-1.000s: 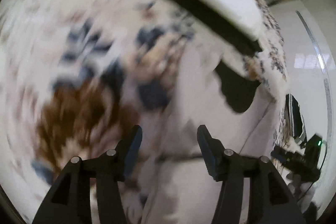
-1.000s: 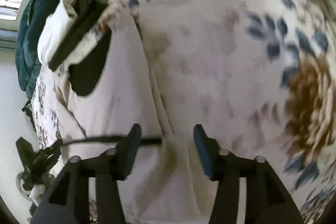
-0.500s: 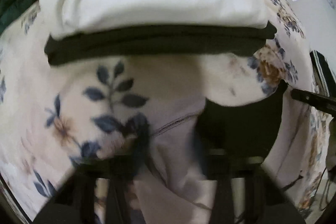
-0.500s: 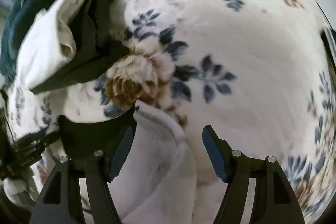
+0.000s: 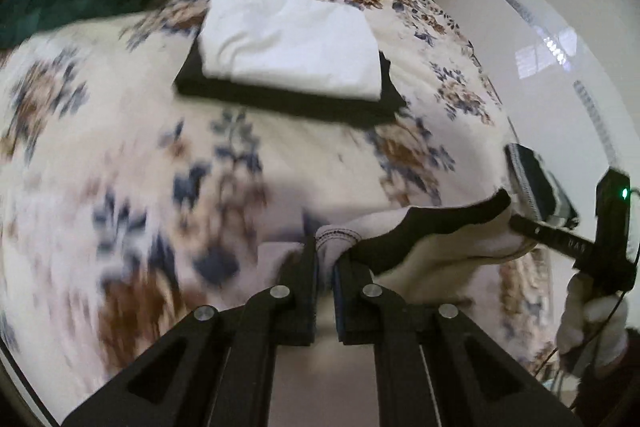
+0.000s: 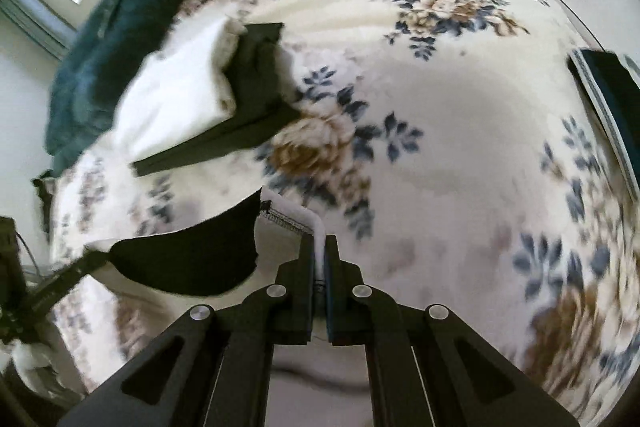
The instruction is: Fold small clothes
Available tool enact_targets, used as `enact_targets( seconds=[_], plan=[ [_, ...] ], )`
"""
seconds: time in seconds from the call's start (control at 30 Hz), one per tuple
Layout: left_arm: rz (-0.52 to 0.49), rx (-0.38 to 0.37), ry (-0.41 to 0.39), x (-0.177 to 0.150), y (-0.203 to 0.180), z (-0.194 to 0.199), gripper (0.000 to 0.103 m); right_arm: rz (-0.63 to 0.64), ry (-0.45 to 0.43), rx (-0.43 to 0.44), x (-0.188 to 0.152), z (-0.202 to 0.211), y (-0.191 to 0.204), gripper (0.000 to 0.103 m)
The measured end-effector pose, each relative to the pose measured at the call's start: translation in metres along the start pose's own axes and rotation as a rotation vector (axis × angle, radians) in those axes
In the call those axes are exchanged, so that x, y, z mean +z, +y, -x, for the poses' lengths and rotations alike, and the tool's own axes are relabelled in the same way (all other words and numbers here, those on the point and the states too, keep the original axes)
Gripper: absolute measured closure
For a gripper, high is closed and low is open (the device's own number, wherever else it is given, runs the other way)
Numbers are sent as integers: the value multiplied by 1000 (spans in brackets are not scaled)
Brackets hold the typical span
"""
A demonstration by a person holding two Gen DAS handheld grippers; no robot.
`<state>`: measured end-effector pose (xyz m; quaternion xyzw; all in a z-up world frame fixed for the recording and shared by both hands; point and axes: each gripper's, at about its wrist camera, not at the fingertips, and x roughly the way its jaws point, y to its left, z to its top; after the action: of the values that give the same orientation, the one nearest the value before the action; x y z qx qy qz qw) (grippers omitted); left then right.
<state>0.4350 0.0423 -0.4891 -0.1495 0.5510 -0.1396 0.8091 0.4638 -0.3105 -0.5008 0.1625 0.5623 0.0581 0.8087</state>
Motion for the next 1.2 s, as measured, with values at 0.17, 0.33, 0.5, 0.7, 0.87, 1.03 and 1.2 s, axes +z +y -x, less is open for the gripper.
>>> enact_targets(
  seconds=[0.17,0.33,0.5,0.7,0.87,1.03,1.2],
  plan=[
    [103,-14,55,-70,5,18,98,-25,46,21,-82,36,-14,99],
    [156,-30,215,-139,23,-2,93,-75,148,34,-154,28,-49,99],
    [223,-56,225,-172,37,18,61,-87,317,13,-191,3,-76,79],
    [402,-62,181,-171,69,31,44,-179,368,-26,-199,7,-105,48],
    [512,-96,108,-148,80,21,44,-466,251,84,-183,28,-134,48],
    [482,-64,143,-126,75,-12,44,-567,233,220,-180,11,-134,46],
    [362,-16,171,-117,63,-31,95,-481,296,193,-182,-20,-107,84]
  ],
)
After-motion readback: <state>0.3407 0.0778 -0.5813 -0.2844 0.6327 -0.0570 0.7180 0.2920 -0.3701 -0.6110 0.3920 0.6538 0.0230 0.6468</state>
